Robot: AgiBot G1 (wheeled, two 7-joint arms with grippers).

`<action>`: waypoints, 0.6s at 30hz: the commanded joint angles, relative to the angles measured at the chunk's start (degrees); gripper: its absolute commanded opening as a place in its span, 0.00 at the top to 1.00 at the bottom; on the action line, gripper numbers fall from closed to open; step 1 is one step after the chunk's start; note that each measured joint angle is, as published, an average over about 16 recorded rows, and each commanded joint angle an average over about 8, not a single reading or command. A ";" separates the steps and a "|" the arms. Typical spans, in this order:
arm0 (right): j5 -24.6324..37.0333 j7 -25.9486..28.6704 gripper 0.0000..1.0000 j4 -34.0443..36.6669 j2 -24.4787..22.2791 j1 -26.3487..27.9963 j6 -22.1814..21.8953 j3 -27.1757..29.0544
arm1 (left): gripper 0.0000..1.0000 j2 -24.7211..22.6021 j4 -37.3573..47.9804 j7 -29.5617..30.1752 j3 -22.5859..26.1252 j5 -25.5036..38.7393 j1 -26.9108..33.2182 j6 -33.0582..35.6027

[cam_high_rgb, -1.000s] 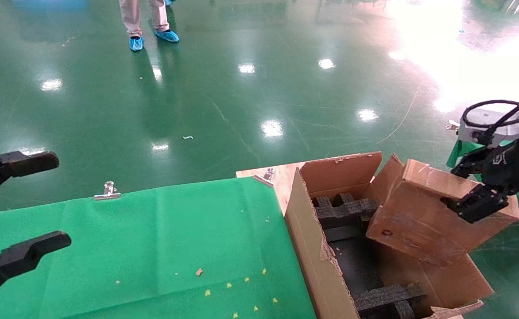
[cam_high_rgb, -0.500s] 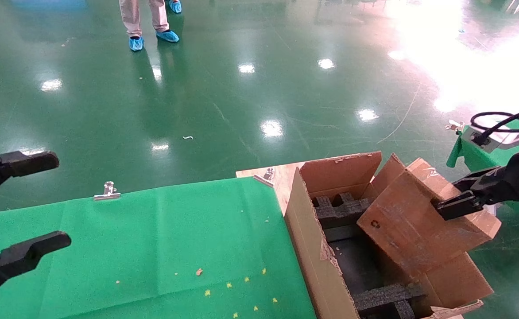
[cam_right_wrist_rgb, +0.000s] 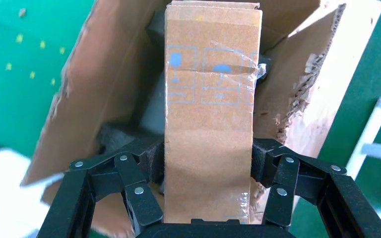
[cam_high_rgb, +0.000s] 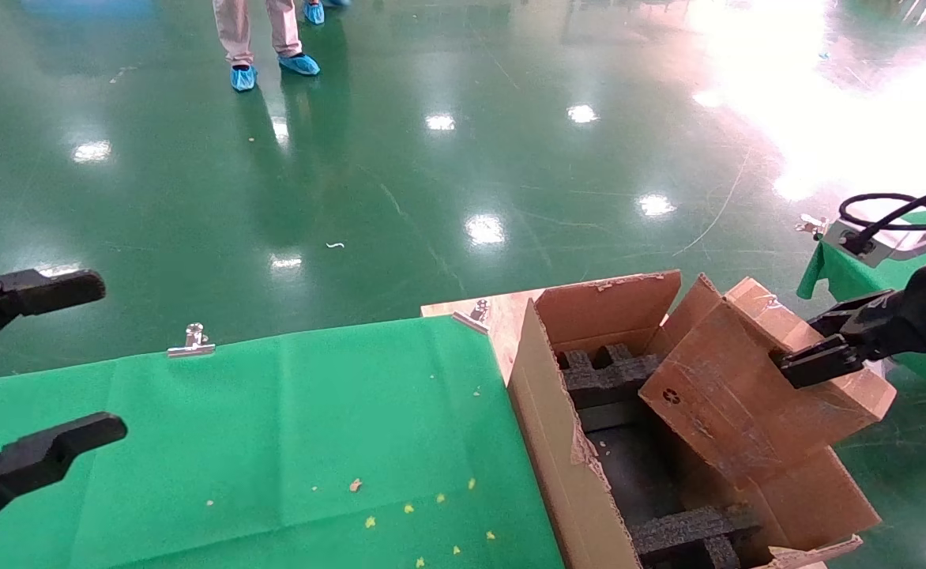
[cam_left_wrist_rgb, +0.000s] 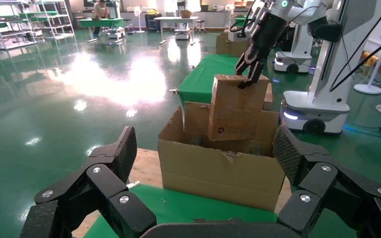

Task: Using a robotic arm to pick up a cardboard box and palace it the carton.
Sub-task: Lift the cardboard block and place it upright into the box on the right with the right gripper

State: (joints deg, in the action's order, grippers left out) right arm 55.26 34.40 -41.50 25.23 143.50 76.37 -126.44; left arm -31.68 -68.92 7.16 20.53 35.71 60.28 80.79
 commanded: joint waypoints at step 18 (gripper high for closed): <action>2.16 19.69 1.00 -1.68 3.94 -4.76 -9.65 -3.12 | 0.00 0.00 0.00 0.00 0.00 0.00 0.00 0.00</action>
State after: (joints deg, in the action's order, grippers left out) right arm 57.55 54.06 -43.50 29.07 138.75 66.59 -129.60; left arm -31.68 -68.91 7.16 20.53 35.71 60.28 80.79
